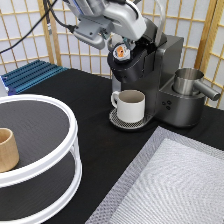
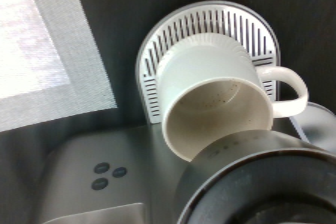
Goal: Make coffee
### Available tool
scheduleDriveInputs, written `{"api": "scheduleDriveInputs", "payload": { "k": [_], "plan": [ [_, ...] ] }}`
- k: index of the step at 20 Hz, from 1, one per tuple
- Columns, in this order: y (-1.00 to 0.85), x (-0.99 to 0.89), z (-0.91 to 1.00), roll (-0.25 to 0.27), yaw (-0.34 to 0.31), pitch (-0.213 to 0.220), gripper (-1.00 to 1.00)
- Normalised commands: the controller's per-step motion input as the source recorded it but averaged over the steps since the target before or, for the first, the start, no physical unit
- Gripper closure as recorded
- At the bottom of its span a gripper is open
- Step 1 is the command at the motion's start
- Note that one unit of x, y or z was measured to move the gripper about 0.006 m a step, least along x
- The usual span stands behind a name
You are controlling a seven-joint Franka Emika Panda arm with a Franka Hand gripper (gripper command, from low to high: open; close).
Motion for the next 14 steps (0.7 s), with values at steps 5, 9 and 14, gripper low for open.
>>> {"api": "scheduleDriveInputs", "payload": {
  "k": [5, 9, 14],
  "plan": [
    [0.69, -0.28, 1.0, -0.029, -0.07, -0.1, -1.0],
    [0.99, 0.1, 1.0, -0.11, -0.042, -0.021, -1.0],
    [0.98, 0.29, 0.78, -0.136, -0.015, 0.033, -1.0]
  ]
}}
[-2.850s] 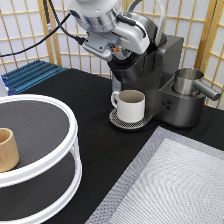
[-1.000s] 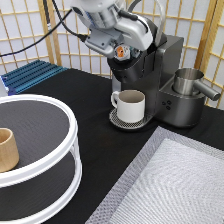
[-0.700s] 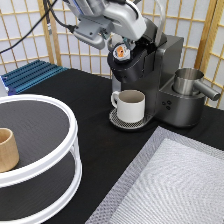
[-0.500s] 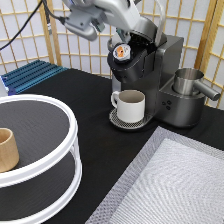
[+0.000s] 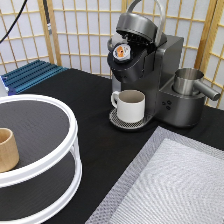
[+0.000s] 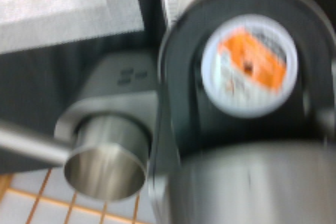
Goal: Make coffee
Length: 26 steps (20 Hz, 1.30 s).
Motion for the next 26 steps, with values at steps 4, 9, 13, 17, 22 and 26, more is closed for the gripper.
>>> {"api": "scheduleDriveInputs", "payload": {
  "k": [4, 9, 13, 17, 22, 26],
  "plan": [
    [0.74, 0.29, 0.42, -0.178, -0.045, 0.075, -1.0],
    [0.23, 0.3, 0.03, -0.291, -0.102, 0.12, -1.0],
    [0.17, 0.37, 0.08, -0.346, -0.088, 0.123, -1.0],
    [0.28, 0.39, 0.21, -0.339, -0.038, 0.116, -1.0],
    [0.26, 0.48, 0.23, -0.268, 0.036, 0.064, -1.0],
    [0.14, 0.53, 0.03, -0.193, 0.068, 0.032, -1.0]
  ]
}}
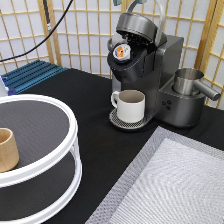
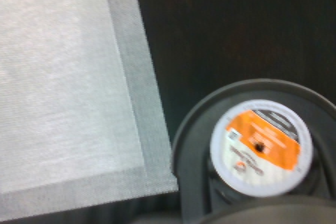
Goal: Make coffee
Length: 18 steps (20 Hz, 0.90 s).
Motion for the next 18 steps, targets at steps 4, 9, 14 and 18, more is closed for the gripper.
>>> {"api": "scheduleDriveInputs", "payload": {
  "k": [4, 9, 14, 18],
  "plan": [
    [0.15, 0.58, 0.04, -0.152, 0.071, 0.068, -1.0],
    [0.0, 0.48, 0.0, -0.077, 0.069, 0.098, -1.0],
    [-0.32, 0.43, -0.06, 0.005, 0.062, 0.14, -1.0],
    [-0.54, 0.36, -0.01, 0.077, 0.015, 0.214, -1.0]
  ]
}}
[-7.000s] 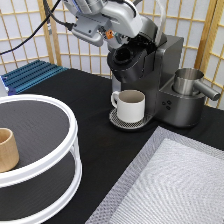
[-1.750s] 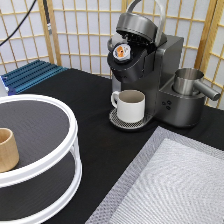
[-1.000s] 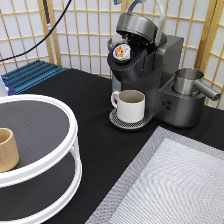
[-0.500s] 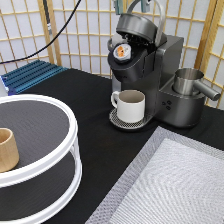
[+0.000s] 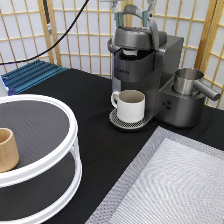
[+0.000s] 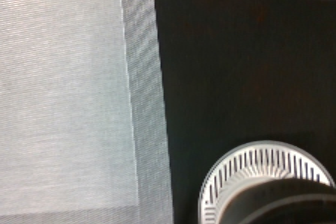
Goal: Make coffee
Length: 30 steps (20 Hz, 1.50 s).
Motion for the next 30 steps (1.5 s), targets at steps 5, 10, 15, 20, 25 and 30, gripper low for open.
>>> {"api": "scheduleDriveInputs", "payload": {
  "k": [5, 10, 15, 20, 25, 30],
  "plan": [
    [-0.66, 0.19, -0.02, 0.167, 0.0, 0.257, -1.0],
    [-0.53, 0.05, 0.06, 0.195, -0.001, 0.198, -1.0],
    [-0.21, -0.29, 0.89, 0.119, -0.099, 0.034, -1.0],
    [0.57, -0.3, 1.0, -0.016, -0.109, -0.124, -1.0],
    [0.96, 0.16, 0.75, -0.143, -0.071, -0.025, -1.0],
    [0.57, 0.48, 0.07, -0.164, -0.013, 0.095, -1.0]
  ]
}}
